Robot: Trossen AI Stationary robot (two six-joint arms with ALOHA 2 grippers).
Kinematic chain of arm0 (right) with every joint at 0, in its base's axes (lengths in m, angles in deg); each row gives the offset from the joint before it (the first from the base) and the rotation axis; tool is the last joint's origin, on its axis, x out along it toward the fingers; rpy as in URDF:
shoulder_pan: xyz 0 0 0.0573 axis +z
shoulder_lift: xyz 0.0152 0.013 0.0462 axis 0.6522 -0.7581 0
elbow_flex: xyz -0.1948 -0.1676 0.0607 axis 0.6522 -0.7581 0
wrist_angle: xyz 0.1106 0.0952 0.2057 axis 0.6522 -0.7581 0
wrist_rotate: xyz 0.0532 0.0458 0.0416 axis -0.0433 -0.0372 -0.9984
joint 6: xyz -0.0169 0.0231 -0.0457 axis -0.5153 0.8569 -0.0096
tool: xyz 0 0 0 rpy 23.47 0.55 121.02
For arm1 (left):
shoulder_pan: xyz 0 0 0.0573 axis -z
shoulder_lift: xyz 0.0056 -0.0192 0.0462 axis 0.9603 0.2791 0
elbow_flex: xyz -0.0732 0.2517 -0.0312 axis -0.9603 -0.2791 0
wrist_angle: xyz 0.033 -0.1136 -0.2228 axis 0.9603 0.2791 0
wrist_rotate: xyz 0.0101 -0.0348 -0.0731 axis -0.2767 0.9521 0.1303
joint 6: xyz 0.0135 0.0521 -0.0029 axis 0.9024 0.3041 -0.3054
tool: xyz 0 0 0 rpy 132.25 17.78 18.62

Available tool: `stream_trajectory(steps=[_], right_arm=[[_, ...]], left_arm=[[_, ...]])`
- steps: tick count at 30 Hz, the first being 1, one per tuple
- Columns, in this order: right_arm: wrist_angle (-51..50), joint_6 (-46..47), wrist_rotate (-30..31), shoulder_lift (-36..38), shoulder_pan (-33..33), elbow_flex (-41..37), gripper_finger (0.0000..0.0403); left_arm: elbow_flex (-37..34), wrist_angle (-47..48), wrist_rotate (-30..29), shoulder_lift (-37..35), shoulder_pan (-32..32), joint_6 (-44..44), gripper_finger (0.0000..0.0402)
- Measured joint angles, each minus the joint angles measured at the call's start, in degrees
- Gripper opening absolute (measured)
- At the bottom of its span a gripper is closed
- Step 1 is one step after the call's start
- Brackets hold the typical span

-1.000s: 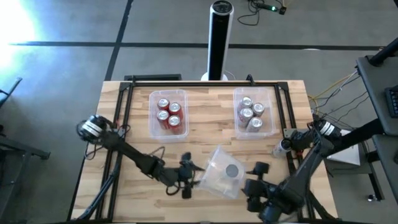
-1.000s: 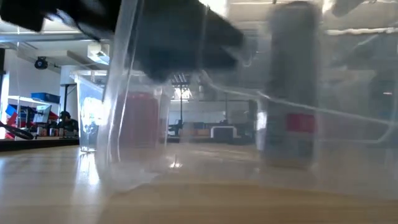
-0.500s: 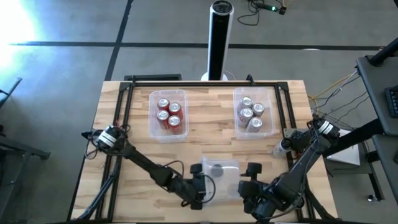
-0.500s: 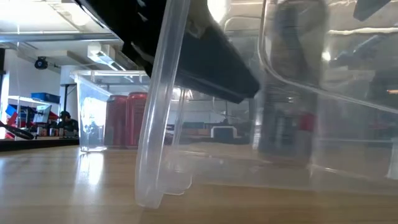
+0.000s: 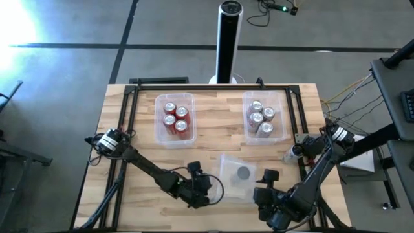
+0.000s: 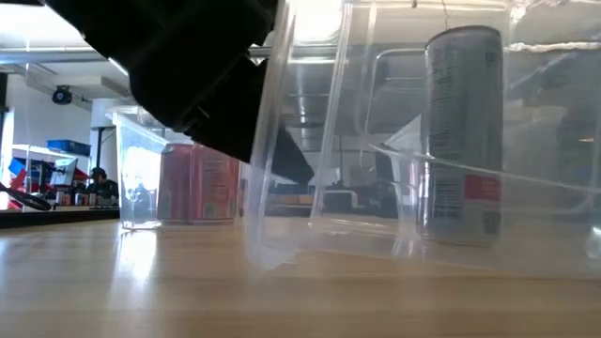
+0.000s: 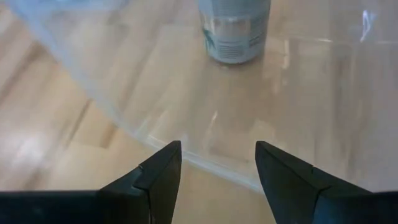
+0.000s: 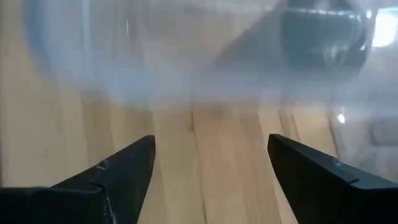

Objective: Sort soda cans
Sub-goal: Adjust the middle transparent bin on the table

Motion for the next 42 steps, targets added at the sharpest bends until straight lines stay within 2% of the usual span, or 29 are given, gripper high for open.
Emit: stream_trajectory(steps=[6, 10, 13, 15, 18, 23, 28, 31, 34, 39, 42], right_arm=[[-0.44, 4.86, -4.67, 0.07, 0.01, -3.79, 0.0294], [-0.43, 5.20, -4.82, 0.17, 0.02, -5.35, 0.0295], [-0.44, 4.96, -4.78, 0.39, 0.01, -5.43, 0.0303], [-0.44, 4.48, -4.53, 0.42, 0.01, -5.48, 0.0307], [-0.42, 3.67, -3.88, 0.50, 0.01, -5.52, 0.0310], [-0.38, -0.07, -2.86, 0.44, -1.98, -5.58, 0.0299], [6.46, -10.85, -2.79, 0.37, -9.13, -3.86, 0.0286], [7.75, -15.81, -1.18, 0.39, -10.67, -2.85, 0.0279], [7.96, -17.55, -0.46, 0.42, -10.45, -2.91, 0.0275], [10.08, -19.19, -0.51, 0.50, -10.30, -2.92, 0.0275], [7.74, -16.93, -0.10, 0.50, -9.30, -2.96, 0.0278]], left_arm=[[-6.87, -10.57, -3.31, -3.80, 0.13, 3.45, 0.0190], [-10.90, -14.56, 1.86, -7.04, -1.45, 5.03, 0.0190], [-14.77, -17.43, 0.38, -9.47, -1.85, 10.09, 0.0190], [-18.12, -27.55, 0.65, -10.63, -1.82, 15.11, 0.0190], [-23.45, -44.55, 7.91, -9.83, -3.71, 21.80, 0.0190], [-26.58, -57.96, 14.39, -4.90, -8.88, 24.65, 0.0195], [-22.47, -57.93, 16.44, -0.92, -11.71, 27.78, 0.0221], [-19.25, -54.61, 17.13, -0.17, -11.63, 28.78, 0.0246], [-17.34, -50.04, 17.56, 0.07, -11.63, 28.55, 0.0272], [-17.09, -50.15, 17.95, 0.09, -11.74, 27.90, 0.0304], [-18.59, -50.17, 19.92, -1.11, -11.64, 26.23, 0.0311]])
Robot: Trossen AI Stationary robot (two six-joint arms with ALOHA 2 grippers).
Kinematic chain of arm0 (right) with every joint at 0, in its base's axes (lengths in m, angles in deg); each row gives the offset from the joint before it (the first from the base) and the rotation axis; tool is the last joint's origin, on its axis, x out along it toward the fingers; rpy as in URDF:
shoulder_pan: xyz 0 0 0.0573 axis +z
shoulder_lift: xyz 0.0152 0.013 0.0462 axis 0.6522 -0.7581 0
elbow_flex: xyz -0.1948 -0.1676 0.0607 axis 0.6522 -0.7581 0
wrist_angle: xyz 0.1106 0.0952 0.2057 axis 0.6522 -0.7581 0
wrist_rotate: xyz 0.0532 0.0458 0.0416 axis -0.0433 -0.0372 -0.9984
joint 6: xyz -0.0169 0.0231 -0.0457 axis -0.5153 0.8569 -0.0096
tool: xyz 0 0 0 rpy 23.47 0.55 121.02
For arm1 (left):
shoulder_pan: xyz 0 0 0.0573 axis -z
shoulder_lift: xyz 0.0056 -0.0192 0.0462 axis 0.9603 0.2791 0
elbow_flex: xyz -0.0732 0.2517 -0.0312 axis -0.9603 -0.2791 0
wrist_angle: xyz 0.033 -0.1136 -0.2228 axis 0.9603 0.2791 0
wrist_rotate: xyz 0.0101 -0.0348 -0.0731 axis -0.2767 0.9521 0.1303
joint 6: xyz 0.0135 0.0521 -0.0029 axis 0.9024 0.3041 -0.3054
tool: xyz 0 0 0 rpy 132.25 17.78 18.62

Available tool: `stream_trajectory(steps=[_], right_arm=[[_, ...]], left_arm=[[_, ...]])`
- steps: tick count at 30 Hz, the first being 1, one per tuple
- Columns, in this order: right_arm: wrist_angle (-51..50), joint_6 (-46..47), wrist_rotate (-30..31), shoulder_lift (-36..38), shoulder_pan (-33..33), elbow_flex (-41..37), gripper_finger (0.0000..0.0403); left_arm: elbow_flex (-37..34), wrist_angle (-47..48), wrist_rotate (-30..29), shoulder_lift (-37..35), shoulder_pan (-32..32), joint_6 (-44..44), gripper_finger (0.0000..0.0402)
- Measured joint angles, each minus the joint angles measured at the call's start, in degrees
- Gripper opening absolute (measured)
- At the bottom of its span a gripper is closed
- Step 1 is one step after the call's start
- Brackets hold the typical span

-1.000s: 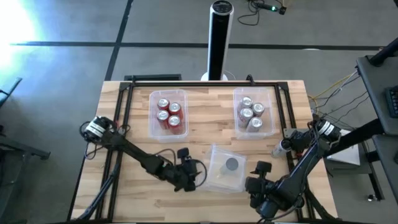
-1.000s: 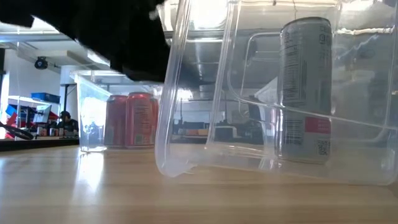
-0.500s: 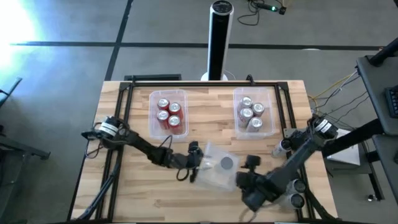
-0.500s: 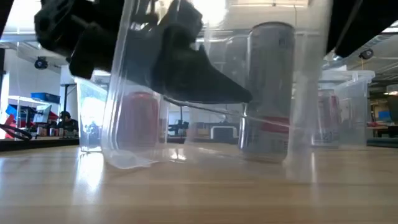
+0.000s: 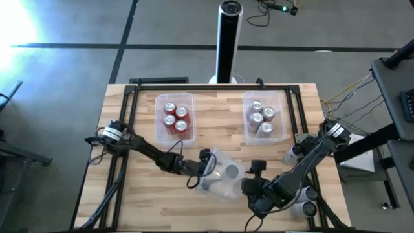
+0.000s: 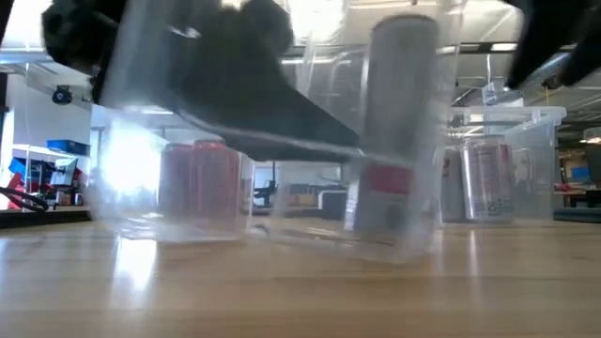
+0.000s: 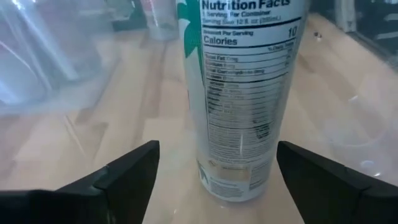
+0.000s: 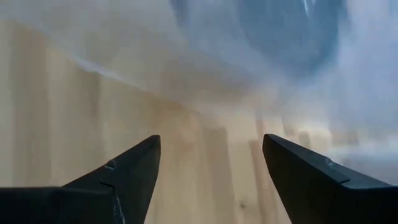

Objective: Sort soda cans
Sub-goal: Adjust the middle transparent bin on the table

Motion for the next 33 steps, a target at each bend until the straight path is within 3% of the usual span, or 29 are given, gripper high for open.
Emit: stream_trajectory(steps=[5, 10, 18, 24, 33], right_arm=[[-4.18, 8.42, -1.28, 0.00, 2.80, -1.24, 0.0286], [-1.30, 12.41, -1.05, 0.00, 3.95, -2.17, 0.0296], [14.76, 0.31, 3.61, -0.02, 2.35, -2.43, 0.0293], [13.25, -3.41, 4.74, 1.14, 0.32, -1.38, 0.0299], [13.32, -2.94, 6.75, 3.02, -0.22, -2.21, 0.0296]], left_arm=[[-6.19, -1.69, 4.07, -5.59, 1.30, -3.60, 0.0311], [-10.52, -5.74, 3.65, -10.33, 1.47, -4.46, 0.0311], [-6.23, -7.56, 5.46, -4.51, 1.75, -5.05, 0.0311], [-1.00, -6.91, 9.98, -0.11, 1.69, -5.18, 0.0311], [-1.88, -7.00, 13.42, -4.83, 1.30, -2.44, 0.0311]])
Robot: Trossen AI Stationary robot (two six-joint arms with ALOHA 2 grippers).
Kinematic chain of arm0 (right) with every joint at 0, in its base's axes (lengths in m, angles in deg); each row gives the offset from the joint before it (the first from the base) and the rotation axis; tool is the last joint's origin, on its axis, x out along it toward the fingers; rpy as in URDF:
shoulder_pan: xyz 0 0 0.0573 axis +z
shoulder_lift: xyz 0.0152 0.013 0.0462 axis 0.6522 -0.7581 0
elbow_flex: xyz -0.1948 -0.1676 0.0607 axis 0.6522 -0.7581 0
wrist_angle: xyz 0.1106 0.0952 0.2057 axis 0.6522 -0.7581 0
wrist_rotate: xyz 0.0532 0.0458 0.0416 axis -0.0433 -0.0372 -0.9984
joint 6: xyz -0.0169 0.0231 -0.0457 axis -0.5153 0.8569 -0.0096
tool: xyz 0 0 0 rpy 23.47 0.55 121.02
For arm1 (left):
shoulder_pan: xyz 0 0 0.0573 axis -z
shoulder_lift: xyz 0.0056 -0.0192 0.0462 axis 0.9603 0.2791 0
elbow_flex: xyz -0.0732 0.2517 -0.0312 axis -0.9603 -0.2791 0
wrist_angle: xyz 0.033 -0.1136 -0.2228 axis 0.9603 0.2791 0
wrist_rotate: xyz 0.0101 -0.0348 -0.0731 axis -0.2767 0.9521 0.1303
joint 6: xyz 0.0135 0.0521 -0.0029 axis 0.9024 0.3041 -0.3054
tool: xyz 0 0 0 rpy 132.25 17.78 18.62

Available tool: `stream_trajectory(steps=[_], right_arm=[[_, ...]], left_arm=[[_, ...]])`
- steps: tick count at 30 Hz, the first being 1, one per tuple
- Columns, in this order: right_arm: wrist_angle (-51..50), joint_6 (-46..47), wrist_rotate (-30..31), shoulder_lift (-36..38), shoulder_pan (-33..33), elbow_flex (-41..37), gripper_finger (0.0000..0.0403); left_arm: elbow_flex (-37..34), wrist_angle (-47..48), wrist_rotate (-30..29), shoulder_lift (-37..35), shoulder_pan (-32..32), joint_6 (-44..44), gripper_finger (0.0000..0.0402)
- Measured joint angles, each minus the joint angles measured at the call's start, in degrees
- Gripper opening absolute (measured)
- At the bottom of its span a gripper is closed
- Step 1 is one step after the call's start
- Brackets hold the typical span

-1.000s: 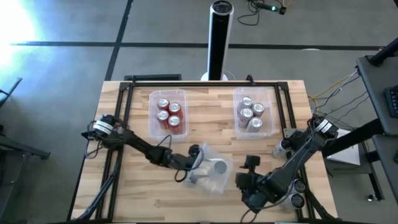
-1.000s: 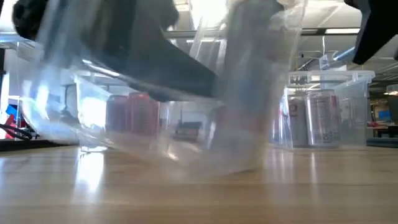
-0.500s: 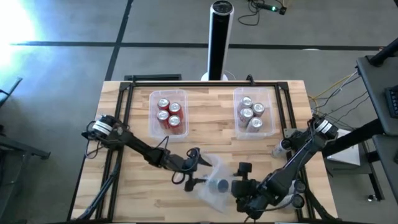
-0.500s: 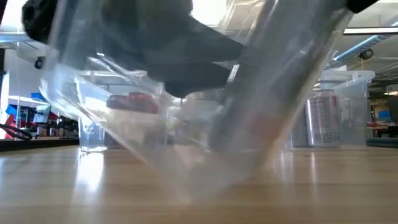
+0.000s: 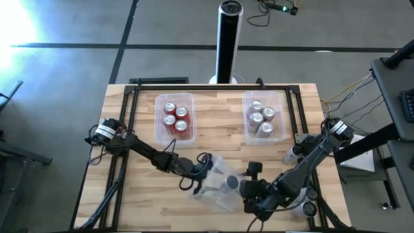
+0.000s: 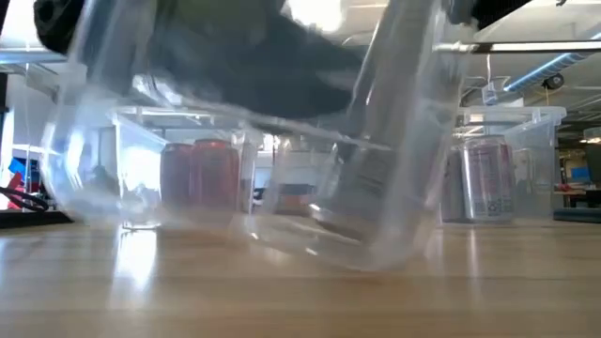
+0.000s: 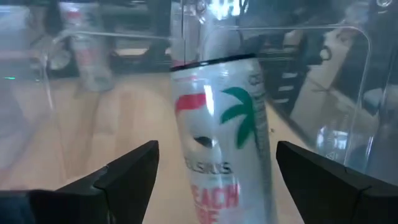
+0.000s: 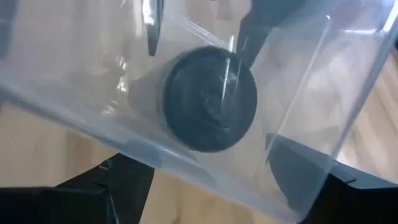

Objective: Sort soda cans
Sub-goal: Adjust the middle transparent bin on the table

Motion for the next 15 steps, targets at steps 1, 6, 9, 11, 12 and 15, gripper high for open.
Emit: stream_trajectory(steps=[1, 6, 9, 11, 12, 15], right_arm=[[-0.39, -0.02, 0.08, 0.00, -0.10, 0.00, 0.0295], [-0.84, 0.15, 0.55, 0.15, -0.19, -0.27, 0.0294], [-1.03, -0.76, -0.41, 0.15, -0.17, -0.31, 0.0301], [-1.83, -1.82, -1.62, 0.30, -0.13, -0.32, 0.0305], [-2.35, -2.04, -1.92, 0.34, -0.09, -0.33, 0.0306], [-2.42, -3.56, -3.61, 0.46, -0.06, -0.33, 0.0305]], left_arm=[[-0.55, 0.07, -0.93, -0.34, -0.05, 0.13, 0.0311], [-3.26, 0.44, -8.79, 0.16, -0.05, 0.03, 0.0311], [-4.71, -1.46, -11.90, 0.61, 0.42, -1.02, 0.0311], [-5.67, -2.29, -12.25, 0.68, 0.71, -1.44, 0.0311], [-6.27, -2.12, -12.41, 0.38, 0.80, -1.17, 0.0311], [-7.70, 0.68, -14.18, -1.91, 0.83, 1.06, 0.0311]])
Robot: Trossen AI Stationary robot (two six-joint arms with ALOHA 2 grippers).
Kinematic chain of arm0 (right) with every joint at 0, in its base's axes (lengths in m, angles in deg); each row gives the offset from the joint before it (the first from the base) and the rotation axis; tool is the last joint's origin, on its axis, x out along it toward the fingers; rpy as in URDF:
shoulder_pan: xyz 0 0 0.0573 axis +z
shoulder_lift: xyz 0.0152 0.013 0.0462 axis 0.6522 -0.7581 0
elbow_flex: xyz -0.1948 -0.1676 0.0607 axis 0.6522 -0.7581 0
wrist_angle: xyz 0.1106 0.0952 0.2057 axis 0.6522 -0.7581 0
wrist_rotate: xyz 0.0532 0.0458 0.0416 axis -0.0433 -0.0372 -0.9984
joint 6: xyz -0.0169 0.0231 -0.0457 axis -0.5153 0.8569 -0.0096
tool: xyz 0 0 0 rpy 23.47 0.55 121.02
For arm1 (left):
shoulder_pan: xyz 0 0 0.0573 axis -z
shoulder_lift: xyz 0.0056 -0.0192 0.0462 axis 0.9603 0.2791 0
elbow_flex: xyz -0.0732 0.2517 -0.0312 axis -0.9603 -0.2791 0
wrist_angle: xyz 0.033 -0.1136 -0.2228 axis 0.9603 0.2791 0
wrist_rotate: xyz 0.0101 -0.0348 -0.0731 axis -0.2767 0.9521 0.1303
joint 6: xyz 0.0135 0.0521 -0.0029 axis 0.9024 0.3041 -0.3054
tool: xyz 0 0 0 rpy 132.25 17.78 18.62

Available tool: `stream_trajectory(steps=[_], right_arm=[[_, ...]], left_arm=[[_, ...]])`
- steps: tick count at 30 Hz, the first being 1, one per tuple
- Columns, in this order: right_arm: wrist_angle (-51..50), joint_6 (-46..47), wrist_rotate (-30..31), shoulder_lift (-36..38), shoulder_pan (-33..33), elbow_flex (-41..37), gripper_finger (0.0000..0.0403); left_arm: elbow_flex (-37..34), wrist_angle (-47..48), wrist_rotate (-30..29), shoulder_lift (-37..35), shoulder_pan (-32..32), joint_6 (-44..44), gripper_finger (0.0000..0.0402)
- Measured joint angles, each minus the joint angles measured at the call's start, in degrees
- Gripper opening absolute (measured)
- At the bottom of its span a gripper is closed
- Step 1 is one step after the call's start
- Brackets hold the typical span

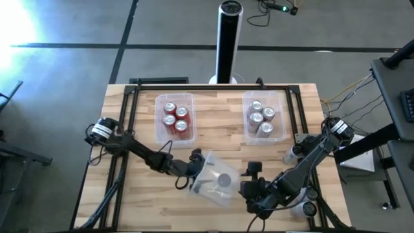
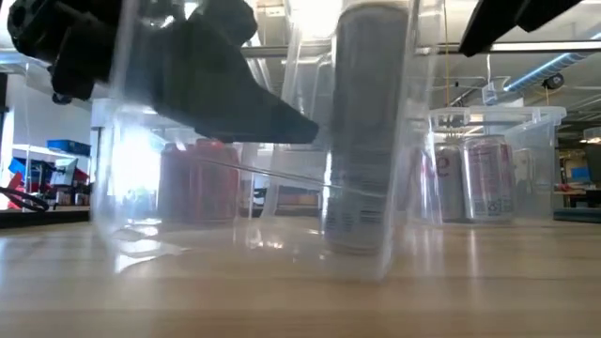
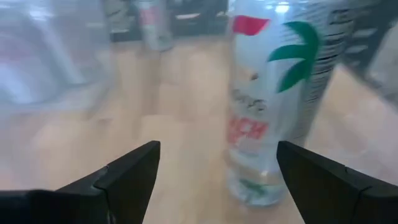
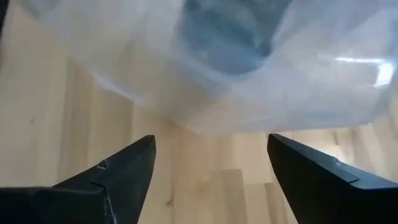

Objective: Sort soda cans
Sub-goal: Adjust the middle transparent bin on the table

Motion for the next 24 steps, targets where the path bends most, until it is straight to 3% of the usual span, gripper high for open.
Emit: stream_trajectory(steps=[6, 10, 15, 18, 24], right_arm=[[0.11, -0.44, -2.61, -0.56, 0.00, -0.02, 0.0304], [0.07, -0.42, -2.75, -0.59, 0.00, -0.07, 0.0308], [0.66, -0.25, -2.75, -0.59, -0.04, -0.39, 0.0304], [4.47, 0.63, -2.65, -0.59, -0.49, -1.31, 0.0300], [12.56, -0.67, -0.36, -0.57, -0.88, -3.49, 0.0307]], left_arm=[[-2.36, 4.60, -11.98, -4.36, -0.30, 3.73, 0.0311], [-5.39, 5.00, -14.73, -7.65, -0.01, 3.71, 0.0311], [-10.05, -8.35, -14.41, -9.75, 1.57, 1.22, 0.0311], [-10.76, -16.17, -14.45, -7.50, 3.46, -1.04, 0.0311], [-6.71, -16.56, -21.63, -0.34, 5.55, 1.49, 0.0310]])
